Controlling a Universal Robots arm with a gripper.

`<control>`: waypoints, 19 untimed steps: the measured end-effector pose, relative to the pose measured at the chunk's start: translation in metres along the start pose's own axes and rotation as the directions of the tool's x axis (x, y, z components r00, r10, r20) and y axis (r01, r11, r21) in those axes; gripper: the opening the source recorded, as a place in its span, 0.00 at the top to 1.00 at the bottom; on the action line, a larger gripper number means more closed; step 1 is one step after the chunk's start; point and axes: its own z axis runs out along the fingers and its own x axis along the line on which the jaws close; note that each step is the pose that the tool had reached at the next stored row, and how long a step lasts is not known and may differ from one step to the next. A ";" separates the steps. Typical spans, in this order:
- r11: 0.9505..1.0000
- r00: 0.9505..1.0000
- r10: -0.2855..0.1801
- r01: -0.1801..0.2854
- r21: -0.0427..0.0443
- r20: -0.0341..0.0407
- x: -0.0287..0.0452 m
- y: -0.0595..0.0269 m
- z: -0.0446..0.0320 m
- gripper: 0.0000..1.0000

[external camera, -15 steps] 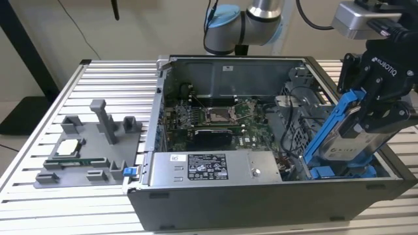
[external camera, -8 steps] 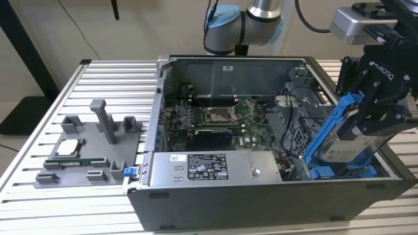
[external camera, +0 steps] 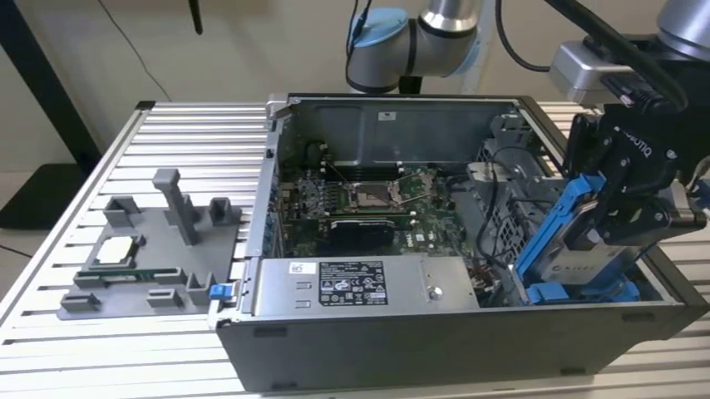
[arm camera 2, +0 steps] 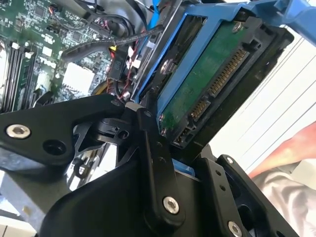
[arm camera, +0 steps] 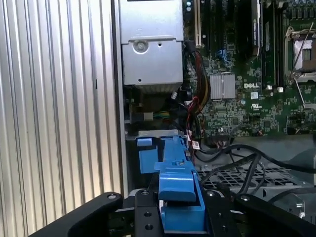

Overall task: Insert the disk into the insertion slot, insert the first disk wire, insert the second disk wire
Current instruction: 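Insert the disk into the insertion slot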

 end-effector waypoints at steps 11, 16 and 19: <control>1.000 1.000 0.000 0.000 0.001 0.000 0.0001 -0.0004 0.0143 1.00; 1.000 1.000 0.000 0.000 0.001 0.000 0.0001 -0.0003 0.0144 0.00; 1.000 1.000 0.000 0.000 0.001 0.000 0.0001 -0.0003 0.0139 0.00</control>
